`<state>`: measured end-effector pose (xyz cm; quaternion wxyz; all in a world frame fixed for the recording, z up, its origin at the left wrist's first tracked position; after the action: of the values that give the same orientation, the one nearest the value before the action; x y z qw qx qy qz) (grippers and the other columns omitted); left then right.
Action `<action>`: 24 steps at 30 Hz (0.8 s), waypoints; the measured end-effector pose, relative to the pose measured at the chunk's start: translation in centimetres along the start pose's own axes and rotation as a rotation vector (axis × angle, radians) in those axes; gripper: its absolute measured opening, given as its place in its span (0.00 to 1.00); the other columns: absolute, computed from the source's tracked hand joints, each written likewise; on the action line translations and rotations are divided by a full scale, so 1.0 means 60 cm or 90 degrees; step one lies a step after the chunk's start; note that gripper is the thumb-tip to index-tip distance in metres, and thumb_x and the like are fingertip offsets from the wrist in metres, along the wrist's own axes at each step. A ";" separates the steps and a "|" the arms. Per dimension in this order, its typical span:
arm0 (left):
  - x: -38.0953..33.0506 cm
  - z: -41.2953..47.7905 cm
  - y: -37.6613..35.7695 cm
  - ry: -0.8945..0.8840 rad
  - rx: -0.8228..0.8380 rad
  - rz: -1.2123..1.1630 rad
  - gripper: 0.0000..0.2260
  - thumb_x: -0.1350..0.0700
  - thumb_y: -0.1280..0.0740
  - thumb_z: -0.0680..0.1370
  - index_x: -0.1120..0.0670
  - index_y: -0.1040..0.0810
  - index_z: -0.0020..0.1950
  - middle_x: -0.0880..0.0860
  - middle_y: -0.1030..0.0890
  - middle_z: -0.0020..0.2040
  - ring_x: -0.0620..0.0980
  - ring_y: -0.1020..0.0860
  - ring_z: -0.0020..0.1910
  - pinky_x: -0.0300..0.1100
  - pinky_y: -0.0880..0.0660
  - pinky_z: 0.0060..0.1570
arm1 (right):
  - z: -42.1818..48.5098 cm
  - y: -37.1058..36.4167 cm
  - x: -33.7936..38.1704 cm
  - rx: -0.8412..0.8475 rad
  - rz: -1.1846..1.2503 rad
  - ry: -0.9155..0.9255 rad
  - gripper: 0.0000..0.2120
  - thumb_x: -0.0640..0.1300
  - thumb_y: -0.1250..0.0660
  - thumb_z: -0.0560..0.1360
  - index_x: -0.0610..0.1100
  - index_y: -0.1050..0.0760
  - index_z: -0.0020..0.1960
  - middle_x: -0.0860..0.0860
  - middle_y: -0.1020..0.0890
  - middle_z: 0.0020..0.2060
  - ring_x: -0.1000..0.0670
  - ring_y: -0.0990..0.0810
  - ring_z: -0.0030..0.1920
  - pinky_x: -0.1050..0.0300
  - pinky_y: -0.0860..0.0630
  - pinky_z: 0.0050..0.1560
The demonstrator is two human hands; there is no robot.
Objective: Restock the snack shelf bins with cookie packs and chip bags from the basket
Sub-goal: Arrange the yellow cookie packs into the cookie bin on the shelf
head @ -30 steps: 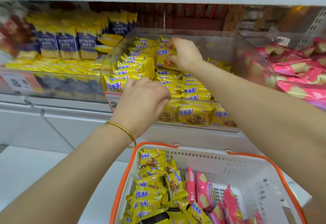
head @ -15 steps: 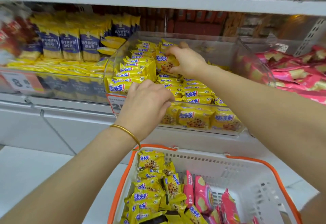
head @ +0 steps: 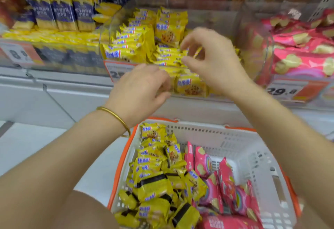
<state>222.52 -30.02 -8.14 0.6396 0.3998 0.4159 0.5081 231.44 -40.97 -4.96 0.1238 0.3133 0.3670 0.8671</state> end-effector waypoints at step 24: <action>0.020 -0.024 -0.119 0.131 0.432 -0.017 0.23 0.47 0.35 0.77 0.53 0.33 0.70 0.52 0.27 0.66 0.51 0.28 0.62 0.40 0.32 0.57 | -0.222 -0.189 -0.120 0.302 0.394 -0.387 0.06 0.39 0.33 0.76 0.48 0.26 0.43 0.52 0.22 0.37 0.54 0.22 0.37 0.60 0.23 0.40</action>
<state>223.59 -29.86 -15.46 0.4318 0.5310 0.6285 0.3697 228.39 -43.68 -23.42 -0.1129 0.6660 0.3916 0.6249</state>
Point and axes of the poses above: each hand's wrist, its own z-axis towards the middle knuckle, its own y-axis out of the back of the hand, x = y × z, the point moved 6 cm from there along z, towards the middle knuckle
